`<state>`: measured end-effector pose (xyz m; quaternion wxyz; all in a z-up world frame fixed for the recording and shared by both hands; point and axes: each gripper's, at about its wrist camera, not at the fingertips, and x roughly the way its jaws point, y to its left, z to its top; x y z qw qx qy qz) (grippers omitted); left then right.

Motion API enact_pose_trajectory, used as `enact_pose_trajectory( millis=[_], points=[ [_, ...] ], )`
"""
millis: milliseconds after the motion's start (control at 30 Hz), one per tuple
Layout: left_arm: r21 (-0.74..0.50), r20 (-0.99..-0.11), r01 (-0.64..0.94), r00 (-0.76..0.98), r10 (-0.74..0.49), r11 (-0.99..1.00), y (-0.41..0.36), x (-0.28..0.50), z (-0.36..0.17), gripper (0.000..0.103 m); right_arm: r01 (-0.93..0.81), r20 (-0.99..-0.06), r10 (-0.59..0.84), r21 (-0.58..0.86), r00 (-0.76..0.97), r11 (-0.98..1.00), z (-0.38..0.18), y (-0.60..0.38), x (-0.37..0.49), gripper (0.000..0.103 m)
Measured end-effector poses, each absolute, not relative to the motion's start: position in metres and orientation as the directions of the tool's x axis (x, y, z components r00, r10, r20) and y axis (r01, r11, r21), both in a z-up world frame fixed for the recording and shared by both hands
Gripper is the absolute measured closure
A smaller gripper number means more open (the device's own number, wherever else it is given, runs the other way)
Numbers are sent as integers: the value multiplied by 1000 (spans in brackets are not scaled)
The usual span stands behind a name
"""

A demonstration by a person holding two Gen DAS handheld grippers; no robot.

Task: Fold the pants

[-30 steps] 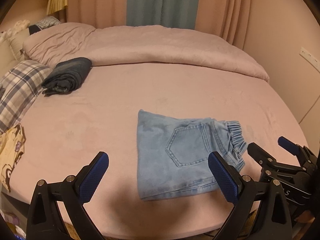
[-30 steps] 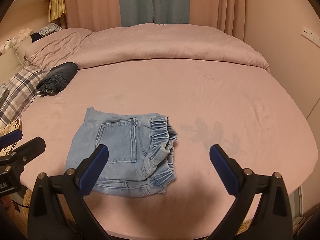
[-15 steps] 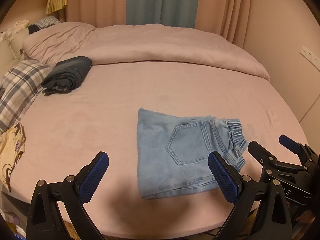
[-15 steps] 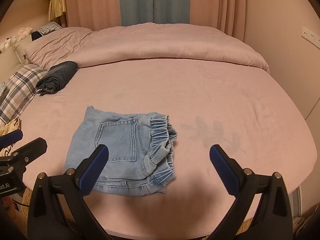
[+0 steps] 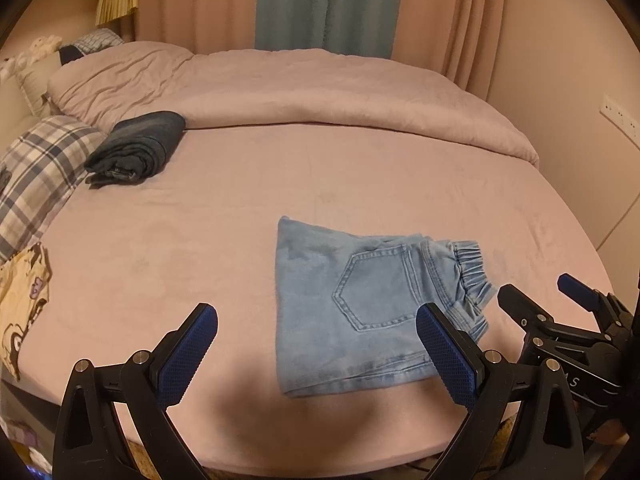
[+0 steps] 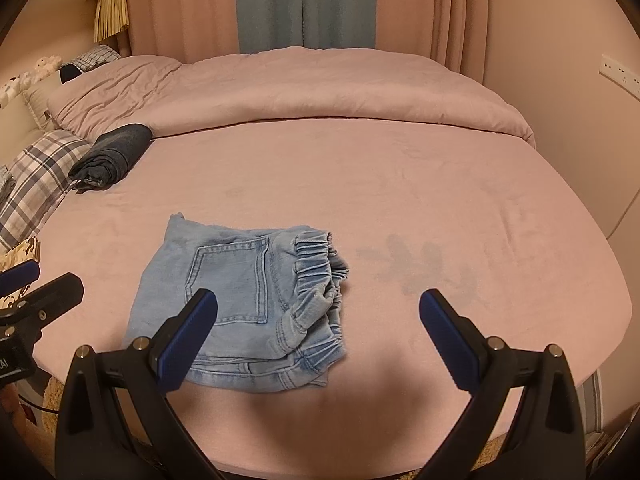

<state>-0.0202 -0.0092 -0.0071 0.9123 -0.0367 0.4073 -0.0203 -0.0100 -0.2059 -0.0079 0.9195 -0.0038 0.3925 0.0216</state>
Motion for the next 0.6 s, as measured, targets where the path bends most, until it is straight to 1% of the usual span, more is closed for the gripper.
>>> enact_pose_trajectory(
  millis=[600],
  points=[
    [-97,-732,33,675,-94,995,-15,-24,-2,4,-40,-719,26,-2,695,999,-7,-213,-9,1]
  ],
)
